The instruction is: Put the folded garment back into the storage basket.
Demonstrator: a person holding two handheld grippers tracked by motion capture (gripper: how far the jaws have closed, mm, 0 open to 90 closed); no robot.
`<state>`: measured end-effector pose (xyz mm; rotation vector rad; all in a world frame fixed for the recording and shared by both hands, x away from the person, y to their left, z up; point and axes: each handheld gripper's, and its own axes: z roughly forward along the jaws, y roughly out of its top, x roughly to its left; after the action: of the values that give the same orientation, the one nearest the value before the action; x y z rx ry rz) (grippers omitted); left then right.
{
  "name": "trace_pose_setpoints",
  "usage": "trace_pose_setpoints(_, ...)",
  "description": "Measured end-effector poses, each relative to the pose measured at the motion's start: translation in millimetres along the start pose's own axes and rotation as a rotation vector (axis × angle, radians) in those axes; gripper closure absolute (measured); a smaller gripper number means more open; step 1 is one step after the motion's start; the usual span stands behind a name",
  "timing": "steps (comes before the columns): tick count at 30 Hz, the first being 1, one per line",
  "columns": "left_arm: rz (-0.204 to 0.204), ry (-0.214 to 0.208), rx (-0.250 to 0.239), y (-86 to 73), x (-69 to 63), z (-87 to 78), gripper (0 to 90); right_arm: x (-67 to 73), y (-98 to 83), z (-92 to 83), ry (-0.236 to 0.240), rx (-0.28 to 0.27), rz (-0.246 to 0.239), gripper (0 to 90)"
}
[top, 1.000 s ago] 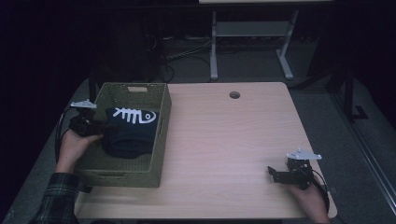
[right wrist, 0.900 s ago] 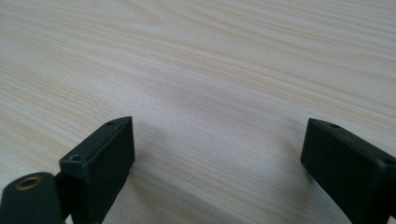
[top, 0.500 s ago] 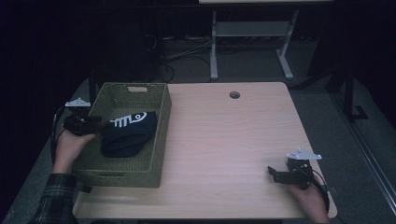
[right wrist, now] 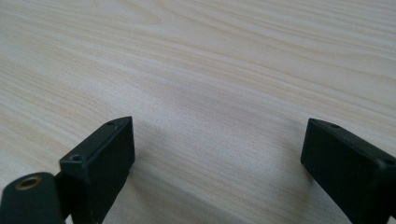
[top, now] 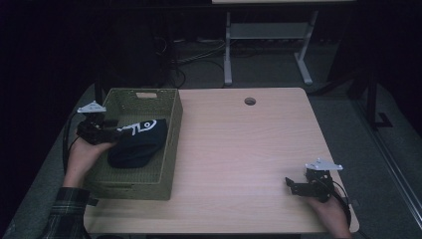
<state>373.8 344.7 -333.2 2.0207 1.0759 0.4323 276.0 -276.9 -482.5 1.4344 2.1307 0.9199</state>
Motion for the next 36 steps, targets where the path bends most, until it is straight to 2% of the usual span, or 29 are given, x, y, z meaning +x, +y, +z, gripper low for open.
trace_pose_setpoints(6,0.028,-0.056,-0.03,13.0,-27.4,6.8,20.5,0.0,0.0,-0.2,0.003,0.0,0.0,9.4)
trace_pose_setpoints(11,0.045,-0.084,-0.046,21.8,-50.2,15.3,20.3,0.0,0.0,-0.1,0.0,-0.001,-0.001,9.4)
trace_pose_setpoints(17,0.077,-0.137,-0.064,34.2,-82.7,28.8,19.1,0.0,0.0,0.0,-0.001,-0.001,0.0,9.4)
trace_pose_setpoints(18,0.077,-0.137,-0.064,34.2,-82.7,28.8,18.7,0.0,0.0,0.0,-0.001,-0.001,0.0,9.4)
trace_pose_setpoints(19,0.082,-0.154,-0.071,38.0,-94.5,36.2,18.3,0.0,0.0,-0.1,-0.001,-0.001,0.0,9.4)
trace_pose_setpoints(20,0.089,-0.16,-0.072,39.2,-99.2,39.4,18.2,0.0,0.0,-0.1,-0.001,-0.001,0.001,9.4)
trace_pose_setpoints(21,0.089,-0.16,-0.072,39.2,-99.2,39.4,18.0,0.0,0.0,-0.1,-0.001,-0.001,0.001,9.4)
trace_pose_setpoints(22,0.087,-0.171,-0.077,41.0,-107.6,44.7,17.9,0.1,0.0,-0.1,0.0,-0.001,0.001,9.4)
trace_pose_setpoints(23,0.087,-0.171,-0.077,41.0,-107.6,44.7,17.9,0.1,0.0,-0.1,0.0,-0.001,0.001,9.4)
trace_pose_setpoints(24,0.093,-0.179,-0.079,42.9,-117.5,49.8,17.8,0.0,0.0,-0.1,0.001,-0.001,0.0,9.4)
trace_pose_setpoints(25,0.093,-0.179,-0.079,42.9,-117.5,49.8,17.7,0.0,0.0,-0.1,0.001,-0.001,0.0,9.4)
trace_pose_setpoints(27,0.097,-0.196,-0.085,44.9,-133.6,56.8,17.5,-0.1,0.0,-0.2,0.001,0.0,-0.001,9.4)
trace_pose_setpoints(29,0.098,-0.202,-0.082,45.6,-137.3,58.4,17.2,0.0,0.0,-0.2,0.001,0.0,-0.001,9.4)
trace_pose_setpoints(30,0.11,-0.201,-0.082,46.5,-147.9,62.2,16.5,0.0,0.0,-0.1,0.001,0.0,0.0,9.4)
trace_pose_setpoints(31,0.11,-0.201,-0.082,46.5,-147.9,62.2,16.5,0.0,0.0,-0.1,0.001,0.0,0.0,9.4)
trace_pose_setpoints(36,0.117,-0.235,-0.087,46.0,-177.1,74.4,16.5,0.0,0.0,-0.2,0.002,0.0,0.0,9.4)
